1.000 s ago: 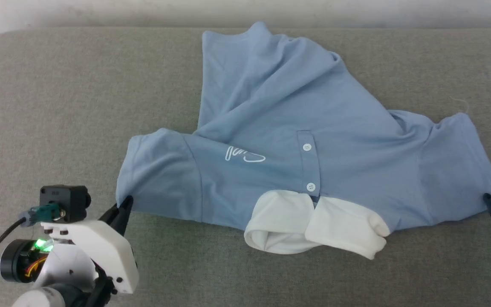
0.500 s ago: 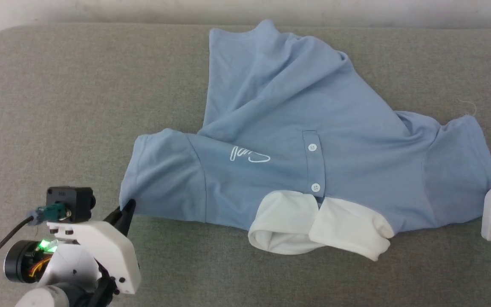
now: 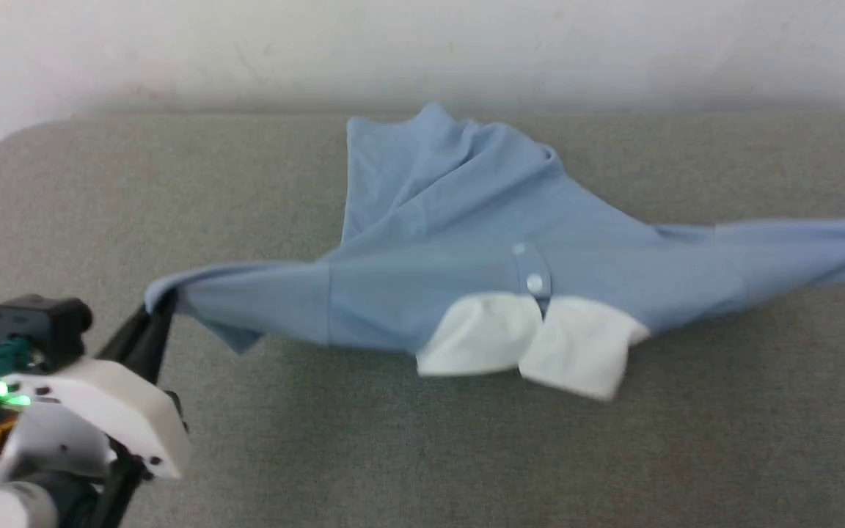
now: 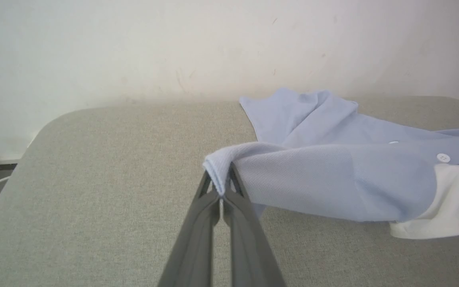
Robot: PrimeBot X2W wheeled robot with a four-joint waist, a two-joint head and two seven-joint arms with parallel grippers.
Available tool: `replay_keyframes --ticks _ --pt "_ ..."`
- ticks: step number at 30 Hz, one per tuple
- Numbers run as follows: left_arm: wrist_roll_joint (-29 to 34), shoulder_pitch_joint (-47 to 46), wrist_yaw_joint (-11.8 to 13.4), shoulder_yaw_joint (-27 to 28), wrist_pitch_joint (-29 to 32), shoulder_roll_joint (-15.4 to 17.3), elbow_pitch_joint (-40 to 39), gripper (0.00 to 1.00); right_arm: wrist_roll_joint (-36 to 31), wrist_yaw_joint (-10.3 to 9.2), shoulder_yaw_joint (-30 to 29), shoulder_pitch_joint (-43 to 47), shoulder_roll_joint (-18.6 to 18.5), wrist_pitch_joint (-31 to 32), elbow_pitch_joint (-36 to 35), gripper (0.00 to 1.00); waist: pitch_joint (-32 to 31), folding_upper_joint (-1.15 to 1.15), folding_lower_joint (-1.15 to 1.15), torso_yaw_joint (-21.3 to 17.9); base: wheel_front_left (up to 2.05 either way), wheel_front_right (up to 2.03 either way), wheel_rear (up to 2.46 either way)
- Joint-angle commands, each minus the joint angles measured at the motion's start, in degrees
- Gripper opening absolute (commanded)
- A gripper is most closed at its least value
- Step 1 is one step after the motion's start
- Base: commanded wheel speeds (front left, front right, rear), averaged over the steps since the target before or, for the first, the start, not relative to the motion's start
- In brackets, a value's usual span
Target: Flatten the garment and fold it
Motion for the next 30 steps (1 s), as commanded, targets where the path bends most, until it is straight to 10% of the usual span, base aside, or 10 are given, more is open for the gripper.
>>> replay_keyframes --ticks 1,16,30 --pt "0.6 -0.7 -0.1 1.4 -1.0 0.9 -1.1 0.0 1.4 -0.05 -0.3 -1.5 -0.5 -0.4 -2.2 0.0 -3.1 0.0 0.0 -1.5 0.0 0.0 0.0" --pt "-0.9 -12.3 -1.8 13.1 -9.9 4.1 -9.3 0.0 9.9 -0.05 -1.3 -15.4 -3.3 -0.7 -17.1 0.0 -7.8 0.0 0.0 -4.7 0.0 0.0 0.0" --pt "-2.2 -32.8 -4.5 11.9 -9.2 7.1 -1.5 0.0 9.3 -0.05 4.1 -35.8 -6.3 -4.2 -9.1 0.0 0.9 0.0 0.0 -6.8 0.0 0.0 0.0"
